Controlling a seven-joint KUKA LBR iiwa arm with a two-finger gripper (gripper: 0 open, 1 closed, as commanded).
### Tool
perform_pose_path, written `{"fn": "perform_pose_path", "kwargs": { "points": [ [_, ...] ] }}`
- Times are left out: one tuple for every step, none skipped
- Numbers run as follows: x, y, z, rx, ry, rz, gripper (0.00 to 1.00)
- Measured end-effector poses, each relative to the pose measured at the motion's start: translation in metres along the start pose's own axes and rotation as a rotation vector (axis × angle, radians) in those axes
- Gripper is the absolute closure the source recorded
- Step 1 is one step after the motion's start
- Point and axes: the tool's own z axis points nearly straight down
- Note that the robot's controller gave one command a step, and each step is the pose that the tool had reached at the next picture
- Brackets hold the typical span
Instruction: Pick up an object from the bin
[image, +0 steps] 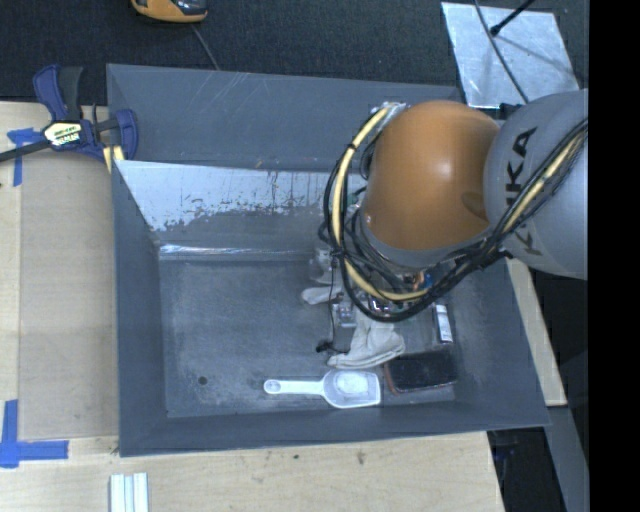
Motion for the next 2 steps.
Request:
{"fn": "perform_pose_path", "kwargs": {
  "points": [
    [-0.002,0.0,-0.004,-0.001,-0.009,0.003,0.0],
    [-0.026,-0.026,0.03,-0.003,-0.017,0.011,0.0]
  ]
}}
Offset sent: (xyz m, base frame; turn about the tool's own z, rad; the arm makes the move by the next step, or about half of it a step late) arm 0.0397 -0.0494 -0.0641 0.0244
